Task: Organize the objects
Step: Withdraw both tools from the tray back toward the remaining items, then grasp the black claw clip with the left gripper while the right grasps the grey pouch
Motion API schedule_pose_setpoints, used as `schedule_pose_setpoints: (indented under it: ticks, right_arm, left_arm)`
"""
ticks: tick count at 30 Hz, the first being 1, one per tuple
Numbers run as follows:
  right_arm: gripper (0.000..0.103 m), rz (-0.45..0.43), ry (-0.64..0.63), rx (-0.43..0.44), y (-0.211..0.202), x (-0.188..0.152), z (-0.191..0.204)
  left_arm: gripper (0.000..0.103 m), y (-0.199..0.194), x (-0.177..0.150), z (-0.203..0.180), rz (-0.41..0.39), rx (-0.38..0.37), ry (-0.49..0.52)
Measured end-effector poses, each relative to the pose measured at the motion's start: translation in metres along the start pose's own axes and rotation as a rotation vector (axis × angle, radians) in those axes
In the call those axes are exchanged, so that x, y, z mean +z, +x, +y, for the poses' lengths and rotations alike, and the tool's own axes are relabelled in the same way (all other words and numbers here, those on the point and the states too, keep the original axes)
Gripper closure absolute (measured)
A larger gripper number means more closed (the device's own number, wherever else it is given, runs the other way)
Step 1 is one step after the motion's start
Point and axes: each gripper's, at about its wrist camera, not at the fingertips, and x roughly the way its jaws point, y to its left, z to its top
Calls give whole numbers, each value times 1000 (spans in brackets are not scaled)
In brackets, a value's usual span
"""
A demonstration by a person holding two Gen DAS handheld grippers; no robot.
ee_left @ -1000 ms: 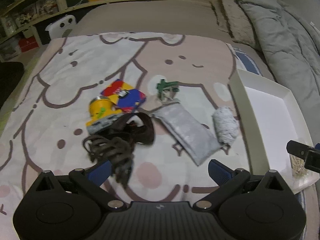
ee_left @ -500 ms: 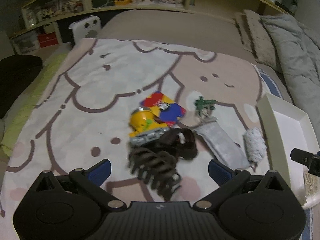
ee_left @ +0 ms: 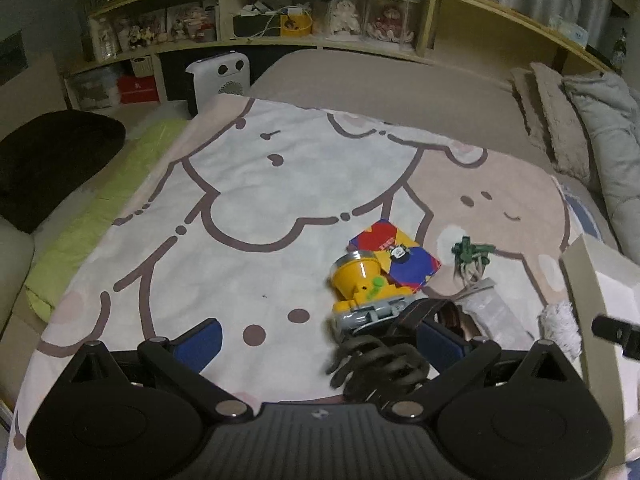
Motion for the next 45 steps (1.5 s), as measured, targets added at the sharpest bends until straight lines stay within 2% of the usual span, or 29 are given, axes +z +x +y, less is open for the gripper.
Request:
schedule_pose_setpoints:
  ticks: [6, 8, 17, 21, 26, 29, 33, 36, 39, 41, 45]
  right_arm:
    - [0, -84, -15, 42, 9, -9, 3]
    - [0, -85, -32, 60, 13, -13, 4]
    - [0, -41, -20, 76, 37, -26, -2]
    - [0, -48, -35, 80, 36, -28, 0]
    - [0, -58, -43, 122, 34, -29, 2]
    - [0, -61, -60, 173, 33, -32, 9]
    - [3, -76, -108, 254, 32, -37, 17]
    - [10, -71, -135, 282, 36, -40, 22]
    - [18, -51, -164, 314, 44, -42, 25]
    - [18, -37, -193, 328, 51, -43, 27]
    - [18, -24, -244, 331, 66, -43, 31]
  left_arm:
    - [1, 18, -6, -9, 43, -26, 65]
    - [1, 25, -7, -11, 47, -42, 71]
    - [1, 50, -18, -18, 86, -22, 111]
    - [1, 44, -27, -8, 105, 25, 117]
    - [1, 25, -38, 12, 159, 83, 74]
    - [1, 10, -43, 18, 141, 112, 63]
    - [1, -14, -39, 21, 53, 82, 60]
    - [7, -20, -37, 14, 34, 21, 82]
    - [15, -13, -42, 3, 70, -39, 111]
    - [17, -7, -48, -2, 98, -51, 105]
    - [17, 12, -57, 0, 168, -62, -44]
